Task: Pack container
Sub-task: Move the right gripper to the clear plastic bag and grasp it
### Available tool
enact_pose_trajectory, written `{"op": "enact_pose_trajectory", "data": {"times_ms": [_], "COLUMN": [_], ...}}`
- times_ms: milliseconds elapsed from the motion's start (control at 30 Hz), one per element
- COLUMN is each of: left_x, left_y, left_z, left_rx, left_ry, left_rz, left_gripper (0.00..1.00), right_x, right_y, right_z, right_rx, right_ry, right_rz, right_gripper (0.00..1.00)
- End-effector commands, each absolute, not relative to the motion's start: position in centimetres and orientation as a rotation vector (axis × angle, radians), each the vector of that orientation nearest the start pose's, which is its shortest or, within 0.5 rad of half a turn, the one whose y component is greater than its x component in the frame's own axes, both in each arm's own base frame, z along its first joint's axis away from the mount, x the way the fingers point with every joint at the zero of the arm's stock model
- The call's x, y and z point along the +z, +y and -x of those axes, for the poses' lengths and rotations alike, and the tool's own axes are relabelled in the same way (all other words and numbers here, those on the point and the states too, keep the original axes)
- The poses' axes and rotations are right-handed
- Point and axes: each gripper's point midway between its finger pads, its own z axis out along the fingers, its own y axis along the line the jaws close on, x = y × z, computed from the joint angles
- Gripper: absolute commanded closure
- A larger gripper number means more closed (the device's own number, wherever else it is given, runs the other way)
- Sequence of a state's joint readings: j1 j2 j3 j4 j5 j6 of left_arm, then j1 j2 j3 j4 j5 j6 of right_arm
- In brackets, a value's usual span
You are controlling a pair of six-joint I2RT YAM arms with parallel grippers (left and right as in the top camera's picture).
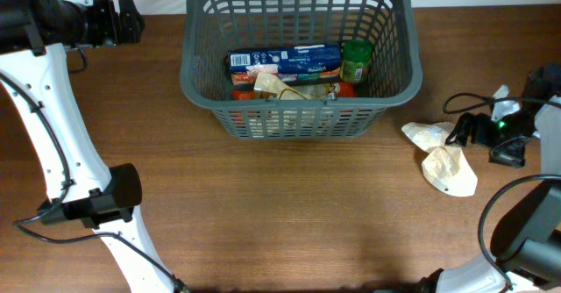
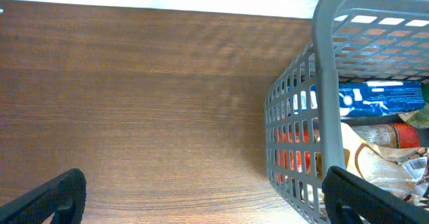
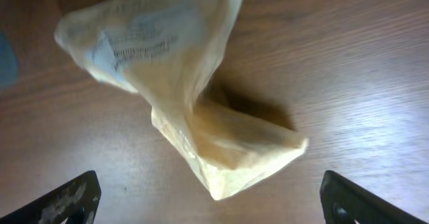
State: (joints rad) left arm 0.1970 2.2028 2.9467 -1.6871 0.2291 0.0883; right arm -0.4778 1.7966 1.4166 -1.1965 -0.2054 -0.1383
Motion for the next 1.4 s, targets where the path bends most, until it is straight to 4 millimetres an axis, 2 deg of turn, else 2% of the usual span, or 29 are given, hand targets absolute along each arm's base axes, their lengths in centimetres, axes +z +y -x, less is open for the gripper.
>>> {"op": "enact_pose_trajectory", "data": {"times_ms": [0,233,433,700,733,833,867,967,1067,1233,1333,1367], "left_x": [33.7,33.7,33.7,33.7,33.7,33.7,33.7,33.7,33.7,33.7,33.7,33.7], "left_y": [5.2,5.2,5.2,5.2,5.2,5.2,5.2,5.2,5.2,5.2,5.2,5.2], "left_z": [-45.8,-45.8,-45.8,-45.8,-45.8,-45.8,-45.8,-45.8,-45.8,-45.8,-45.8,-45.8], "left_rx": [-0.181,-0.181,-0.181,-0.181,-0.181,-0.181,-0.181,-0.181,-0.181,-0.181,-0.181,-0.181], "left_ry": [2.495,2.495,2.495,2.495,2.495,2.495,2.495,2.495,2.495,2.495,2.495,2.495], "left_rz": [0.053,0.053,0.053,0.053,0.053,0.053,0.053,0.053,0.053,0.053,0.053,0.054], "left_gripper": [0.01,0.01,0.01,0.01,0.01,0.01,0.01,0.01,0.01,0.01,0.01,0.01], "right_x": [8.6,5.2,3.4,2.0,1.9,1.7,1.7,1.8,3.4,9.6,16.2,19.6], "right_y": [-11.0,-10.9,-10.4,-10.6,-10.6,-10.7,-10.7,-10.8,-11.0,-12.1,-13.0,-13.3], "right_z": [-30.7,-31.1,-31.2,-31.2,-31.2,-31.3,-31.4,-31.5,-31.8,-34.1,-35.8,-36.5], "right_rx": [0.353,0.341,0.395,0.39,0.388,0.389,0.39,0.391,0.378,0.318,0.27,0.248], "right_ry": [3.012,2.986,3.004,3.022,3.022,3.02,3.007,2.984,2.959,2.83,2.676,2.596], "right_rz": [-0.442,-0.473,-0.525,-0.593,-0.602,-0.643,-0.704,-0.81,-0.801,-0.738,-0.738,-0.731], "right_gripper": [0.03,0.05,0.18,0.26,0.3,0.63,0.96,0.96,0.96,0.96,0.96,0.96]}}
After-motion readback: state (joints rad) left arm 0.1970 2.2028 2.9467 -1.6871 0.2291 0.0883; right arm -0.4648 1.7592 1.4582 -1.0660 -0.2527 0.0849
